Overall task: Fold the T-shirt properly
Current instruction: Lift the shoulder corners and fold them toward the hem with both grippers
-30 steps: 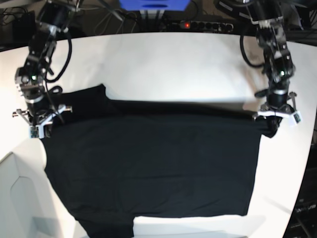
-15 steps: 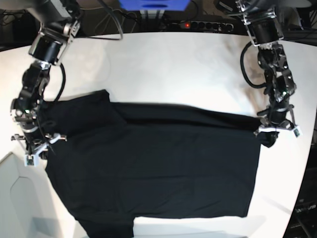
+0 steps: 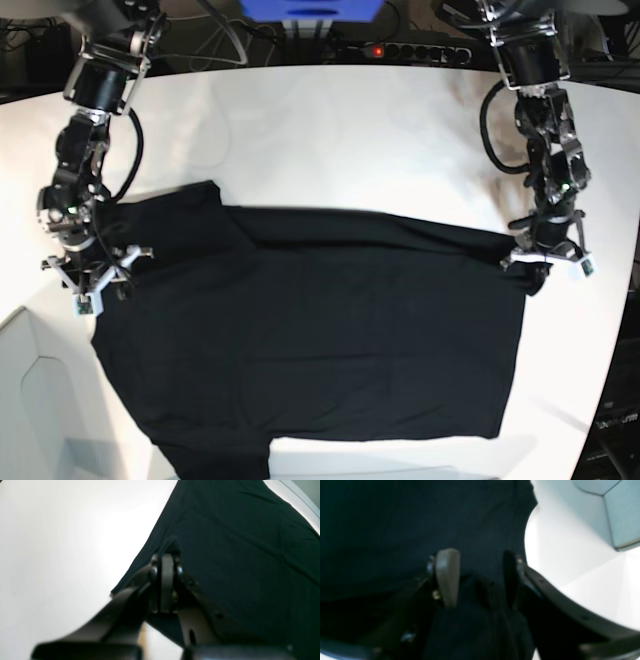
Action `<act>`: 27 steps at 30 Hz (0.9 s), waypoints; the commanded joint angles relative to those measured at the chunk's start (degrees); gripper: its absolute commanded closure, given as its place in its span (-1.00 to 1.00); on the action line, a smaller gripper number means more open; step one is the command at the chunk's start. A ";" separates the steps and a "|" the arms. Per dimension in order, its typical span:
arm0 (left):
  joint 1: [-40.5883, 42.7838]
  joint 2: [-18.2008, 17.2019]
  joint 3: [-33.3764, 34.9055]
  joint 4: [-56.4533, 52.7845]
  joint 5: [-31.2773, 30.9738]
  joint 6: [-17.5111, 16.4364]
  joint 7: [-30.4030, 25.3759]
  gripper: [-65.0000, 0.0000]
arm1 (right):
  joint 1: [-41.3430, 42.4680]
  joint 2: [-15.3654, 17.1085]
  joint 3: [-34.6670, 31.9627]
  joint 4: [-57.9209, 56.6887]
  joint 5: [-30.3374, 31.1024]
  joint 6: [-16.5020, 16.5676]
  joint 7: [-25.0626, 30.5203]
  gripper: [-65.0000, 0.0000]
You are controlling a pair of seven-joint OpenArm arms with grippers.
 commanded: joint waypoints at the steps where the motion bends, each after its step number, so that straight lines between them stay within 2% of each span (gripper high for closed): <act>1: -0.96 -0.87 -0.38 0.92 -0.09 -0.07 -1.27 1.00 | 0.98 0.95 0.49 0.02 0.75 -0.24 1.18 -0.02; 7: -0.96 -0.87 -0.29 0.92 -0.09 -0.07 -1.27 1.00 | -0.16 1.04 0.23 -2.80 0.75 -0.24 1.53 0.02; 11: -0.96 -0.87 -0.29 0.92 -0.09 -0.07 -1.27 1.00 | -0.16 1.04 0.14 -2.97 0.75 0.64 1.53 0.15; 13: -0.96 -0.87 -0.12 0.92 -0.09 -0.07 -1.36 1.00 | -0.16 0.95 0.14 -3.06 0.75 3.89 1.53 0.34; 15: -1.05 -0.87 -0.03 0.83 -0.09 -0.07 -1.54 1.00 | -0.07 0.86 0.41 -3.06 0.75 6.44 1.53 0.62; 17: -1.14 -0.87 -0.03 0.83 -0.09 -0.07 -1.54 1.00 | 0.19 0.86 0.41 -3.15 0.75 6.80 1.36 0.92; 18: -1.14 -0.87 -0.03 0.83 -0.09 -0.07 -1.54 1.00 | 0.28 0.86 0.32 -3.50 0.75 6.80 1.27 1.00; 27: -1.58 -0.78 -0.03 0.83 -0.09 -0.07 -1.54 1.00 | 4.50 1.91 0.58 -4.64 0.75 6.88 1.09 1.00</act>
